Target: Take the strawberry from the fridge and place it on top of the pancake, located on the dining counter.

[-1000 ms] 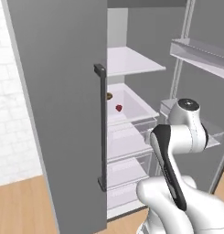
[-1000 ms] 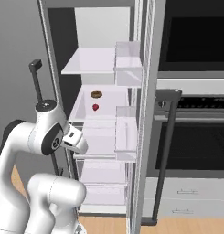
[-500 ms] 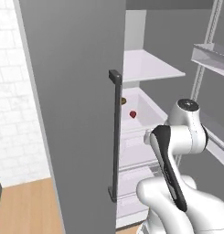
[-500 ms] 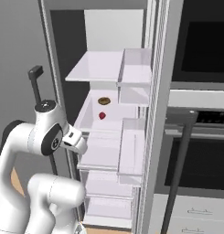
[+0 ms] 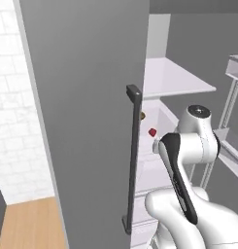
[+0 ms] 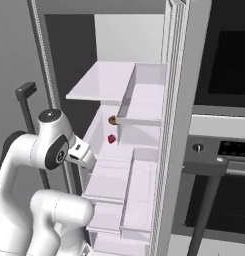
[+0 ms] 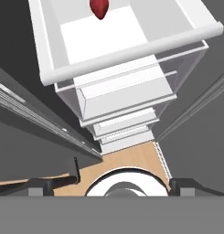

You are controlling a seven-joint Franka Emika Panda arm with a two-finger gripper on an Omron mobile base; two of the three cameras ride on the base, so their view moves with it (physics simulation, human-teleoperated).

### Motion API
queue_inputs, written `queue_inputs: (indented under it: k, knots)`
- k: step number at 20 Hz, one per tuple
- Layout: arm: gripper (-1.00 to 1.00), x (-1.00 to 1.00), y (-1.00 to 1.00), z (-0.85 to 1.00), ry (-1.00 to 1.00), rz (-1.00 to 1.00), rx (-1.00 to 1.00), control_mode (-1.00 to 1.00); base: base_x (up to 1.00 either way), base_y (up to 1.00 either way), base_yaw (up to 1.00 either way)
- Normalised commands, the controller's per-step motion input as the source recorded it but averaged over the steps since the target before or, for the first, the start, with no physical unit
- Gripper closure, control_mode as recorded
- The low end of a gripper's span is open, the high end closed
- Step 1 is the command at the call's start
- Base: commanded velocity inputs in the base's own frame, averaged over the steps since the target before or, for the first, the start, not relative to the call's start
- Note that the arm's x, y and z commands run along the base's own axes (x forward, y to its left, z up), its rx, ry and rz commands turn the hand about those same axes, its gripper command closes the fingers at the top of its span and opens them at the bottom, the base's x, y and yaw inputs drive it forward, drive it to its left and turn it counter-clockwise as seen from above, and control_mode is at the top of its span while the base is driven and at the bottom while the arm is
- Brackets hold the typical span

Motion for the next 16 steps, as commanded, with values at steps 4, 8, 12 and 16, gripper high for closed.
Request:
queue_inputs:
  k: [4,8,12,16]
  knots:
    - [-1.0,0.0,0.0,0.0,0.0,0.0,0.0,1.0,0.02,-0.46,0.11]
    - [-1.0,0.0,0.0,0.0,0.0,0.0,0.0,1.0,0.05,-0.2,0.0]
    - [-1.0,0.0,0.0,0.0,0.0,0.0,0.0,1.0,0.23,0.0,0.0]
    - [-1.0,0.0,0.0,0.0,0.0,0.0,0.0,1.0,0.43,0.0,0.0]
